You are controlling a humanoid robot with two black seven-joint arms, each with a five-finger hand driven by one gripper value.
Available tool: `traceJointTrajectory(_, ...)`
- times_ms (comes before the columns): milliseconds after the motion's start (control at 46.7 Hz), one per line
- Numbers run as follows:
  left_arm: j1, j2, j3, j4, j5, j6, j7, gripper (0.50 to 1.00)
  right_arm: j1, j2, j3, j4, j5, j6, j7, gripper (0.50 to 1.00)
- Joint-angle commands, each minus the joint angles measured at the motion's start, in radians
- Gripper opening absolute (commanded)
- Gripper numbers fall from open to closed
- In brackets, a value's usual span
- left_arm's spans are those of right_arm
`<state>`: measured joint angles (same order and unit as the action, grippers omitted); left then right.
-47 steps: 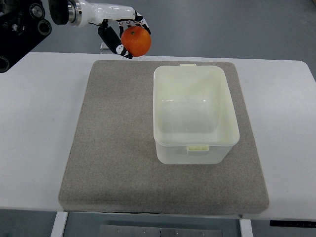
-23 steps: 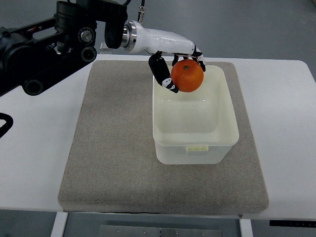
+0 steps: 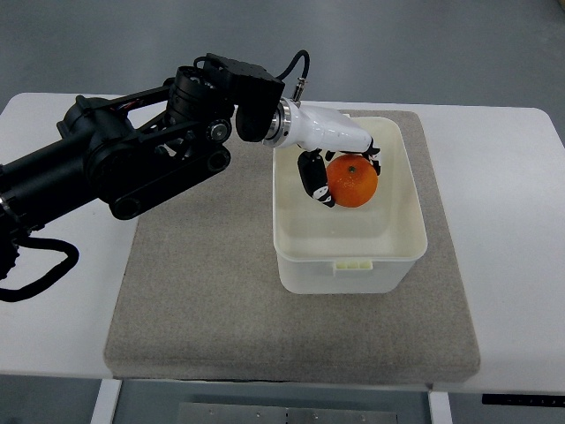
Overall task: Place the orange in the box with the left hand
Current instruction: 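Lower the orange into the white box and open the left hand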
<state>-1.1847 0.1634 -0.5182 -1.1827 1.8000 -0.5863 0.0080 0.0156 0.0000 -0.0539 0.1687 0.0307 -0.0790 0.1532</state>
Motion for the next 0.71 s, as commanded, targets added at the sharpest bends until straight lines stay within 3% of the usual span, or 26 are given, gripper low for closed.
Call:
traceJointTrajectory(0,0.013,-0.019,0.0,0.018,0.021,0.003,0.0,0.5,0.001,0.0,-0.001,0.0,0.0,-0.001,0.0,0.926)
traceJointTrajectory(107,0.017,-0.021,-0.002,0.02,0.022,0.005,0.0,0.527,0.001,0.0,-0.001,0.0,0.0,-0.001,-0.001,0.926)
traceJointTrajectory(193,0.019,-0.021,-0.002,0.02,0.021,0.005,0.0,0.651,0.001,0.0,-0.001,0.0,0.0,0.001,0.0,0.926)
traceJointTrajectory(300,0.019,-0.019,-0.003,0.021,0.021,0.005,0.0,0.763,0.0,0.0,-0.001,0.0,0.0,0.001,0.0,0.926)
traceJointTrajectory(343,0.019,-0.019,-0.003,0.021,0.021,0.005,0.0,0.782,0.0,0.0,0.0,0.0,0.0,-0.001,0.0,0.926)
traceJointTrajectory(450,0.019,-0.019,-0.012,0.021,0.016,0.006,0.0,0.975,0.001,0.0,-0.001,0.0,0.0,0.001,0.0,0.926)
traceJointTrajectory(685,0.017,-0.013,-0.016,0.02,0.009,0.005,0.0,0.994,0.001,0.0,-0.001,0.0,0.0,-0.001,0.0,0.926)
